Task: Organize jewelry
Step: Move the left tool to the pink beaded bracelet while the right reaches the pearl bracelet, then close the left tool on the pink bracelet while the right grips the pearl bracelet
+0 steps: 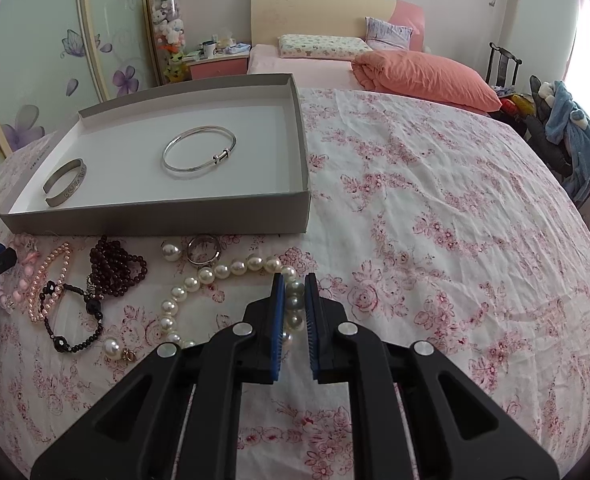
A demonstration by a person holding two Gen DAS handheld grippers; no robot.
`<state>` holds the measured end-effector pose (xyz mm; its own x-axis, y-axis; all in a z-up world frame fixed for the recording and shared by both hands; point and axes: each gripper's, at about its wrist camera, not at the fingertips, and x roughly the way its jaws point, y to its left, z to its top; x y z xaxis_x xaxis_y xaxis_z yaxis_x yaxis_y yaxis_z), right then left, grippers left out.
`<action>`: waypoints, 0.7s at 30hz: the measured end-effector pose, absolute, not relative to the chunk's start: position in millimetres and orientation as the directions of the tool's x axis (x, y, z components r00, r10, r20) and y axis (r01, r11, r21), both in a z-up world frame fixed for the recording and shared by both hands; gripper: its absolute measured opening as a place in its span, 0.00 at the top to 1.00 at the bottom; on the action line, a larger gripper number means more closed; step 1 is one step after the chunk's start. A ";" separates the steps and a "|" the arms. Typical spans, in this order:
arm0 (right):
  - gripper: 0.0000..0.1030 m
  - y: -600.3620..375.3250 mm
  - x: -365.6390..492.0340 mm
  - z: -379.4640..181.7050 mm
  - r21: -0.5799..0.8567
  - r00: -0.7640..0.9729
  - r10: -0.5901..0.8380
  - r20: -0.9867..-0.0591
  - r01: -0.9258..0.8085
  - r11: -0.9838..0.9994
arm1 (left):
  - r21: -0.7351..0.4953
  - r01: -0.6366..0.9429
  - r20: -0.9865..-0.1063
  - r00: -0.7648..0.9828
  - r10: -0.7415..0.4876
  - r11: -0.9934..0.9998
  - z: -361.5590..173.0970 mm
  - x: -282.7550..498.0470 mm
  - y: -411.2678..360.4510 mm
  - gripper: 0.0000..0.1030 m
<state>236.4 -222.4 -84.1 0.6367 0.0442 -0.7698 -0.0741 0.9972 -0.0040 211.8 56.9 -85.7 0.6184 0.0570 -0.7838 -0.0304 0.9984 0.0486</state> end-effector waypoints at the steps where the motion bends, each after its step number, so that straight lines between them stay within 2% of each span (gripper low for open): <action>1: 0.89 -222.1 236.3 -84.2 -0.003 0.637 0.045 -0.770 -0.074 0.997 | 0.051 -0.034 -0.783 0.619 0.061 0.998 -85.8 211.1 56.9 0.77; 21: 0.89 -223.3 236.2 -84.1 0.010 0.636 0.055 -0.770 -0.074 0.997 | 0.036 -0.068 -0.785 0.615 0.070 0.997 -86.2 205.8 65.0 0.77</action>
<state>236.2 -223.3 -84.1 0.6355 0.0552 -0.7701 -0.0742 0.9972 0.0103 205.8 65.0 -86.2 0.6154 0.0705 -0.7850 -0.0683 0.9970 0.0360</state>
